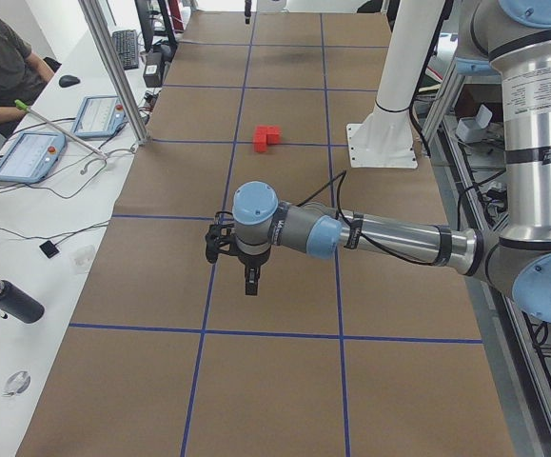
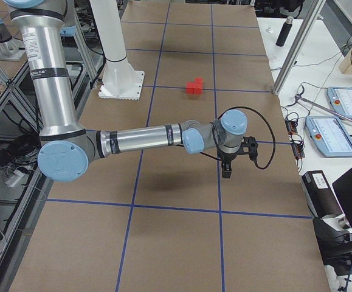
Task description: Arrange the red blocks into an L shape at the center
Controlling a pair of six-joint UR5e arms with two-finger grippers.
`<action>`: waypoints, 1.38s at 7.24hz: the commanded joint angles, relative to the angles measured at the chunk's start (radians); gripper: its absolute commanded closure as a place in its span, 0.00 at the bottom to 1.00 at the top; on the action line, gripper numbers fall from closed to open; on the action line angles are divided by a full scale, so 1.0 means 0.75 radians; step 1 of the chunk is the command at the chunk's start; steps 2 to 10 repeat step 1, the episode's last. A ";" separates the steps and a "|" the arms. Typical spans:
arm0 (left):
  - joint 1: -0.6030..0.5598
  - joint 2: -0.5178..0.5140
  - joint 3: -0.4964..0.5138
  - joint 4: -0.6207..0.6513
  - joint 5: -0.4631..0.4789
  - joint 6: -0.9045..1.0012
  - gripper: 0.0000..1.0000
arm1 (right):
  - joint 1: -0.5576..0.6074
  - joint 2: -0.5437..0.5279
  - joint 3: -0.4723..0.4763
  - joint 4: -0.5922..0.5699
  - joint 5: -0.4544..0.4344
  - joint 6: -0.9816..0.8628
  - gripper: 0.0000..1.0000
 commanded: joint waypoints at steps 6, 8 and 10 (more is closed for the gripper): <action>-0.007 -0.005 -0.008 0.000 0.005 0.000 0.00 | -0.001 0.033 -0.024 -0.003 0.003 0.000 0.00; -0.007 -0.005 -0.008 0.000 0.005 0.000 0.00 | -0.001 0.033 -0.024 -0.003 0.003 0.000 0.00; -0.007 -0.005 -0.008 0.000 0.005 0.000 0.00 | -0.001 0.033 -0.024 -0.003 0.003 0.000 0.00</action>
